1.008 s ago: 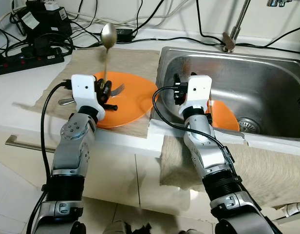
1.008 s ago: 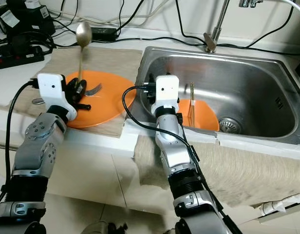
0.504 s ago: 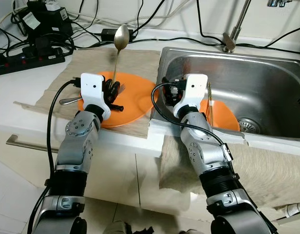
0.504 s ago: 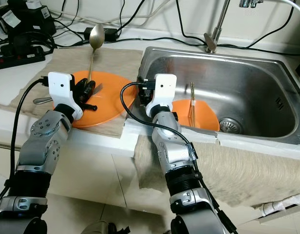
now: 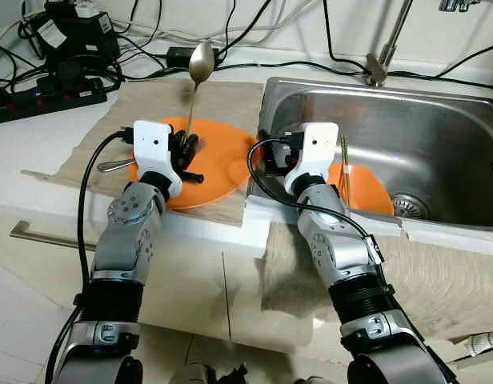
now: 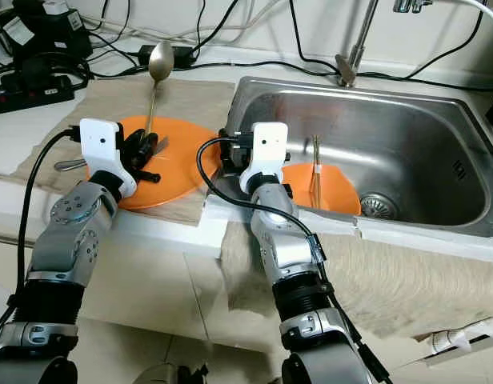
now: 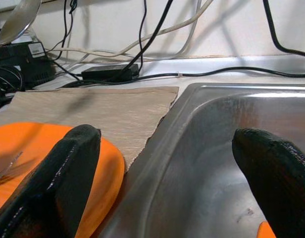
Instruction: Kitchen organization
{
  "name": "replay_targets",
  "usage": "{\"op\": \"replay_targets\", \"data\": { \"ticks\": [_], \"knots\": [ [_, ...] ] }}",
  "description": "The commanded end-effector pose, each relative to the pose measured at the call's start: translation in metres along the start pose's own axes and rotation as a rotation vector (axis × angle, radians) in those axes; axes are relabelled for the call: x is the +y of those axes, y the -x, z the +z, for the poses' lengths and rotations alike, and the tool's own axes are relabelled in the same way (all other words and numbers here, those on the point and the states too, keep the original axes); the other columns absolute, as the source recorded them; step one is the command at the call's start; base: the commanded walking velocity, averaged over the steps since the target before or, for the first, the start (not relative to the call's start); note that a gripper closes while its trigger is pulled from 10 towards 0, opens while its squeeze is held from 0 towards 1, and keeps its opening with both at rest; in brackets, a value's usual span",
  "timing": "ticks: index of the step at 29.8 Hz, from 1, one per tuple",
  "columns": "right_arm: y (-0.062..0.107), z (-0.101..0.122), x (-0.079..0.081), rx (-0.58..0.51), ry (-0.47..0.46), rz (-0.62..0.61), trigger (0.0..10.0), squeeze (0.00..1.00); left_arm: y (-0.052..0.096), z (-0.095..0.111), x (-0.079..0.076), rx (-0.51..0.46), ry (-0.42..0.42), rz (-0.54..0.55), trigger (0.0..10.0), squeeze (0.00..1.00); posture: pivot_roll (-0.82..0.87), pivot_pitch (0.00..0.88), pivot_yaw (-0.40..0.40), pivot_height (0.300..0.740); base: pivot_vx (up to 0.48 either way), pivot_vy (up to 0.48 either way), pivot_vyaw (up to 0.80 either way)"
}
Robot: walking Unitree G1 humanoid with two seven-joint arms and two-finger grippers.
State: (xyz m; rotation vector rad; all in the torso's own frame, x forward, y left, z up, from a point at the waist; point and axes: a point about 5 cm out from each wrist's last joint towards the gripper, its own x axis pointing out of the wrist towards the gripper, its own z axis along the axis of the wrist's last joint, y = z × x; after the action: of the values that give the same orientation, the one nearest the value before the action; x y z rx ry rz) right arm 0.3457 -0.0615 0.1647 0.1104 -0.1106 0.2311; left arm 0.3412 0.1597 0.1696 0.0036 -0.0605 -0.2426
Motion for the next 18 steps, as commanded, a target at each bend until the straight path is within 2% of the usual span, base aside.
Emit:
{"op": "replay_targets", "data": {
  "ticks": [1,5,6,7,8,18],
  "knots": [
    [0.0006,0.0027,-0.0004,-0.006,0.035,-0.002,10.0,1.00,0.0016,-0.0020,-0.0003,-0.003,0.006,0.001,0.0,0.45,0.08,0.025,0.035,0.740,0.000,0.000,0.00],
    [0.0014,-0.0003,-0.0036,-0.001,0.088,-0.019,10.0,1.00,0.0014,-0.0017,-0.0023,-0.007,0.006,-0.004,0.0,0.45,0.08,0.026,0.034,0.740,0.000,0.000,0.00],
    [0.0013,-0.0008,-0.0036,0.001,0.097,-0.017,10.0,0.78,0.0011,-0.0014,-0.0026,-0.008,0.004,-0.009,0.0,0.46,0.08,0.026,0.036,0.740,0.000,0.000,0.00],
    [0.0012,-0.0011,-0.0036,0.002,0.102,-0.015,10.0,0.78,0.0009,-0.0013,-0.0027,-0.008,0.003,-0.011,0.0,0.46,0.08,0.026,0.037,0.740,0.000,0.000,0.00],
    [0.0012,-0.0012,-0.0034,0.003,0.103,-0.012,10.0,0.00,0.0008,-0.0012,-0.0027,-0.008,0.003,-0.013,0.0,0.46,0.08,0.027,0.037,0.740,0.000,0.000,0.00],
    [0.0009,0.0007,0.0009,0.004,0.082,0.006,10.0,0.00,0.0005,-0.0022,-0.0038,-0.002,-0.001,-0.025,0.0,0.46,0.08,0.028,0.039,0.740,0.000,0.000,0.00]
  ]
}}
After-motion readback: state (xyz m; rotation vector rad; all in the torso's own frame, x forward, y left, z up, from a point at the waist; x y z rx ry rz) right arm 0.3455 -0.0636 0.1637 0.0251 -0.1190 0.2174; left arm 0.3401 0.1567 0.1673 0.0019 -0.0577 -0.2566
